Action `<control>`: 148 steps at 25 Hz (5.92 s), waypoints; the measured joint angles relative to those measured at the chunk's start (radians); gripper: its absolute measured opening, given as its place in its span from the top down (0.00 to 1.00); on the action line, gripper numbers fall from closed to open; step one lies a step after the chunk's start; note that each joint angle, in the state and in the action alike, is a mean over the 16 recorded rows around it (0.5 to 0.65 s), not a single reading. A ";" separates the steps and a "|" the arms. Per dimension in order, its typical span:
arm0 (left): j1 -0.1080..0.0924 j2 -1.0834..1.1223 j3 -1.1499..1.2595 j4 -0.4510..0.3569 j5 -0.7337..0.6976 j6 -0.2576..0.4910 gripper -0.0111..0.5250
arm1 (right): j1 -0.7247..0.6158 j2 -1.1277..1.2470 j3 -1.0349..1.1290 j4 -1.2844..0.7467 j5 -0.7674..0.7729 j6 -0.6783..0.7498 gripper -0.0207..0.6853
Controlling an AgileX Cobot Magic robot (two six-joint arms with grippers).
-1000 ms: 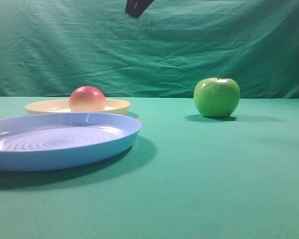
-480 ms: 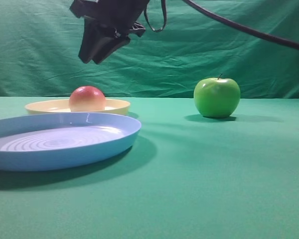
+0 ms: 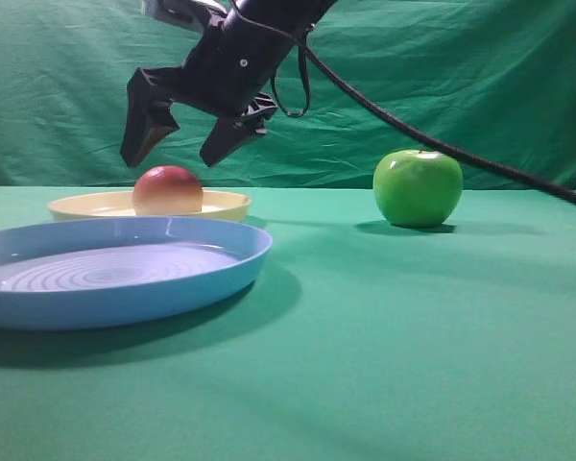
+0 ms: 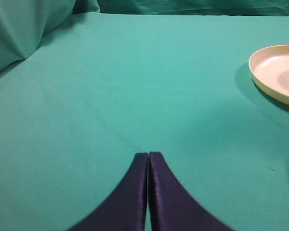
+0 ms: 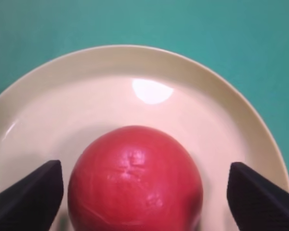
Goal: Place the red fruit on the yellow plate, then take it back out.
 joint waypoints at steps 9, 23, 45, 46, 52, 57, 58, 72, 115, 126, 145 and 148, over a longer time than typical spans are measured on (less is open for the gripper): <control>0.000 0.000 0.000 0.000 0.000 -0.001 0.98 | 0.001 0.003 -0.013 0.000 0.084 0.003 0.49; 0.000 0.000 0.000 0.000 0.000 -0.003 0.98 | -0.066 -0.285 -0.042 -0.044 0.460 0.181 0.71; 0.000 0.000 0.000 0.000 0.000 -0.003 0.98 | -0.170 -0.933 0.400 -0.393 0.642 0.545 0.71; 0.000 0.000 0.000 0.000 0.000 -0.003 0.98 | -0.180 -0.957 0.449 -0.391 0.631 0.549 0.71; 0.000 0.000 0.000 0.000 0.000 -0.003 0.98 | -0.262 -1.055 0.740 -0.357 0.517 0.544 0.71; 0.000 0.000 0.000 0.000 0.000 -0.003 0.98 | -0.333 -1.091 0.965 -0.314 0.367 0.517 0.71; 0.000 0.000 0.000 0.000 0.000 -0.003 0.98 | -0.345 -1.095 1.007 -0.307 0.333 0.511 0.71; 0.000 0.000 0.000 0.000 0.000 -0.002 0.98 | -0.384 -1.036 1.365 -0.258 -0.082 0.405 0.71; 0.000 0.000 0.000 0.000 0.000 -0.001 0.98 | -0.384 -1.243 0.958 -0.468 0.464 0.612 0.91; 0.000 0.000 0.000 0.000 0.000 -0.001 0.98 | -0.384 -1.582 0.972 -0.425 0.533 0.633 0.97; 0.000 0.000 0.000 0.000 0.000 -0.001 0.98 | -0.436 -2.128 1.270 -0.447 0.351 0.637 0.97; 0.000 0.000 0.000 0.000 0.000 -0.002 0.98 | -0.476 -2.196 1.361 -0.461 0.258 0.637 0.97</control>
